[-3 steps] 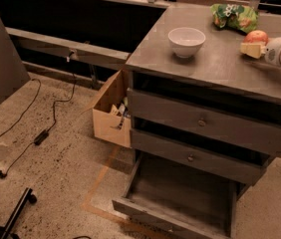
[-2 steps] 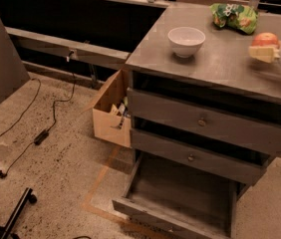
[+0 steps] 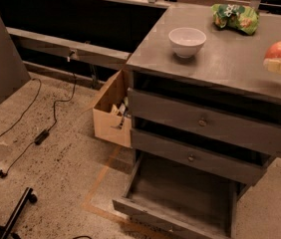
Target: Place apple into bottom drawer
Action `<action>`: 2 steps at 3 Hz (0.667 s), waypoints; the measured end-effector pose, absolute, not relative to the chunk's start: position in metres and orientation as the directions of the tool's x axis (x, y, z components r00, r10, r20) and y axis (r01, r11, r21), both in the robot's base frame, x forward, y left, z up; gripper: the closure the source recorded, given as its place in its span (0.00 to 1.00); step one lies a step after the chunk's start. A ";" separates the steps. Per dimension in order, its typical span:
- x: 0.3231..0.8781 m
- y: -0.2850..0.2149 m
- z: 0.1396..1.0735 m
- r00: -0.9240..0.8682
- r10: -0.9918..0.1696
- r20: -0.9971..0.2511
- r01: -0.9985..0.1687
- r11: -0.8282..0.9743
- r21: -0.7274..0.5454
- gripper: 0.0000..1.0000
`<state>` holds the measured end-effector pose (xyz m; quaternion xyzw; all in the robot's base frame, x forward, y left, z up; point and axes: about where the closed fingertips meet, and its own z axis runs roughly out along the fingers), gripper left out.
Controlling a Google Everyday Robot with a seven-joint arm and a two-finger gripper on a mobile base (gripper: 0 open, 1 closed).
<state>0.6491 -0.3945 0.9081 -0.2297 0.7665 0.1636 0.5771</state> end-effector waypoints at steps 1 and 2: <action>0.642 -0.391 0.906 -0.226 -0.174 -0.958 -0.566 0.824 -0.017 1.00; 0.642 -0.391 0.906 -0.226 -0.174 -0.958 -0.565 0.825 -0.016 1.00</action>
Offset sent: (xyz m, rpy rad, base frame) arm -0.0088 0.0036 -0.0022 -0.0052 0.0026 0.0325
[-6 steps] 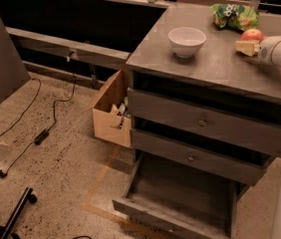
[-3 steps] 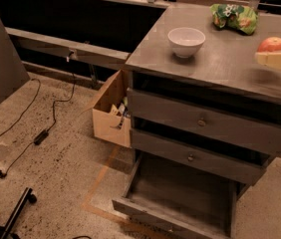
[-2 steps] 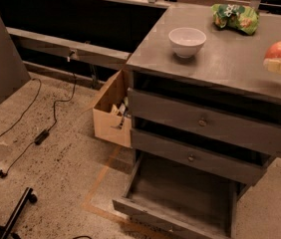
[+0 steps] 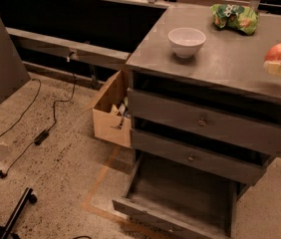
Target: Place apple into bottom drawer
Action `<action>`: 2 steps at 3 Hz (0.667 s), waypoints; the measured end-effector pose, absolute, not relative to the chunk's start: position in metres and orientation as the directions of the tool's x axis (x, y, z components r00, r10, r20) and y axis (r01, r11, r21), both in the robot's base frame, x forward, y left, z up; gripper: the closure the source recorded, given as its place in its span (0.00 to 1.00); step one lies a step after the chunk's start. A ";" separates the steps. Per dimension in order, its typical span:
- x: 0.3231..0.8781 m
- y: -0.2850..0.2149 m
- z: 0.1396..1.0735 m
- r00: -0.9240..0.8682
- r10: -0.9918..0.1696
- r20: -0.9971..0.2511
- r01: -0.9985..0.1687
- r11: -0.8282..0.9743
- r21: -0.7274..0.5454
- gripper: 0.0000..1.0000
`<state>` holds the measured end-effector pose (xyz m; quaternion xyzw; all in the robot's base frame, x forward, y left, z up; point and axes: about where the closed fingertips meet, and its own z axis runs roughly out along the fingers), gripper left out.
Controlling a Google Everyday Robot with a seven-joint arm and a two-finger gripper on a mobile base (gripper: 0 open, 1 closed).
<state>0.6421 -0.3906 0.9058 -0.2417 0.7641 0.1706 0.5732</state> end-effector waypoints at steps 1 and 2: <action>0.623 -0.379 0.904 -0.246 -0.165 -0.955 -0.568 0.823 0.004 1.00; 0.574 -0.347 0.897 -0.250 -0.117 -0.961 -0.608 0.791 0.062 1.00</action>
Offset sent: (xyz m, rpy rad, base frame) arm -0.1400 0.0869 -0.0209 0.1754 0.0343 0.1347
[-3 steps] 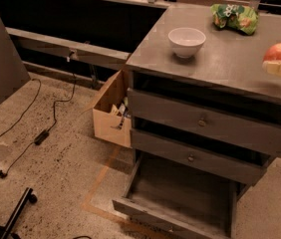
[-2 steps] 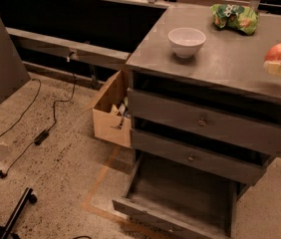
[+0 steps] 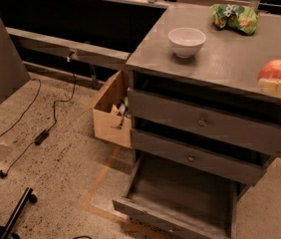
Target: Place apple into bottom drawer
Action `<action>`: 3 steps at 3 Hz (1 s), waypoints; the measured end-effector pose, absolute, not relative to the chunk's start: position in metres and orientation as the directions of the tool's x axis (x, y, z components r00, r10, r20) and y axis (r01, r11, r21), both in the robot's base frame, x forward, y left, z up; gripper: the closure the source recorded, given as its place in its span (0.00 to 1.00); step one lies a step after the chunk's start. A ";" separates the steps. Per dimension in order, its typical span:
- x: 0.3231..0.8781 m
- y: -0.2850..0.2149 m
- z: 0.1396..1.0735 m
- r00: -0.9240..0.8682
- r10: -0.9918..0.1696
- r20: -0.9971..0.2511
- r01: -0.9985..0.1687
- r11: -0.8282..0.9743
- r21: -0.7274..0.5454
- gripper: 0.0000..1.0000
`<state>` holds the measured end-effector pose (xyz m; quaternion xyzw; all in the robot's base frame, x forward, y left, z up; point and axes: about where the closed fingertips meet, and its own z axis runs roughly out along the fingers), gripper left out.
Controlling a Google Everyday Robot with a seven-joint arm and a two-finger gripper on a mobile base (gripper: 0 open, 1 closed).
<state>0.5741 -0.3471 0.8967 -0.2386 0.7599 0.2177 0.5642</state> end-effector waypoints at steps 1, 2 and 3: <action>0.531 -0.315 0.888 -0.230 -0.095 -0.968 -0.665 0.742 0.086 1.00; 0.499 -0.292 0.874 -0.201 -0.147 -0.968 -0.715 0.698 0.042 1.00; 0.473 -0.280 0.831 -0.180 -0.261 -0.948 -0.745 0.666 -0.042 1.00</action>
Offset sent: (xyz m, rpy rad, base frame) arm -0.1178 0.0775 -0.0475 -0.0928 -0.0630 0.2255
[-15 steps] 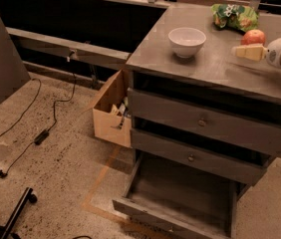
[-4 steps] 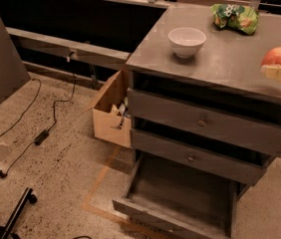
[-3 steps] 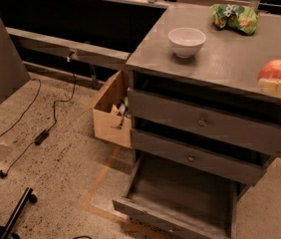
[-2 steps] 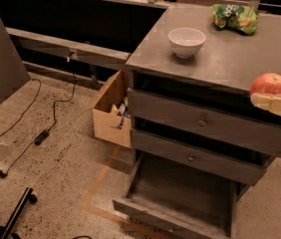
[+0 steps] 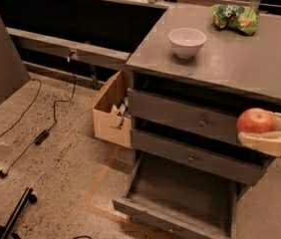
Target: Place apple into bottom drawer
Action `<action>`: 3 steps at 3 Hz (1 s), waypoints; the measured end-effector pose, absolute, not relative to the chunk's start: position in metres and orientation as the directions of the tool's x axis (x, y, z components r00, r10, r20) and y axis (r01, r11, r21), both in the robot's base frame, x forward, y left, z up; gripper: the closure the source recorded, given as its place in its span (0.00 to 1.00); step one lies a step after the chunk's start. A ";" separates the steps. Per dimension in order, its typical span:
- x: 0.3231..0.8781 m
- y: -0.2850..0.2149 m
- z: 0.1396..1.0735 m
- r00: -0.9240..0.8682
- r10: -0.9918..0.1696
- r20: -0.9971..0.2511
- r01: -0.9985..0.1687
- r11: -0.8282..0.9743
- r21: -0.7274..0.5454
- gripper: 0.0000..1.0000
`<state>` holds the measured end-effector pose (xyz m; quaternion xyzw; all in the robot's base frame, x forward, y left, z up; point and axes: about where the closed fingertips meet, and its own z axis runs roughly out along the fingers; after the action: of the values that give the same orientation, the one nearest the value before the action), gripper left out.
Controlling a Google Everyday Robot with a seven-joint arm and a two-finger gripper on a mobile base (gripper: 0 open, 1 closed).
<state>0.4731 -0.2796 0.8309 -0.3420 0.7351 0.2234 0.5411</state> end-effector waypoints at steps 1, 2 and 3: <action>0.458 -0.270 0.768 -0.213 -0.332 -0.919 -0.735 0.674 -0.073 1.00; 0.456 -0.270 0.765 -0.218 -0.332 -0.918 -0.735 0.674 -0.069 1.00; 0.438 -0.270 0.726 -0.285 -0.327 -0.901 -0.729 0.684 -0.017 1.00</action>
Offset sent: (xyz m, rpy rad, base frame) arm -0.0137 0.0065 -0.0499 -0.0668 0.0199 -0.0078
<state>0.4382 -0.2705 0.7260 -0.3408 0.7750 0.2048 0.4912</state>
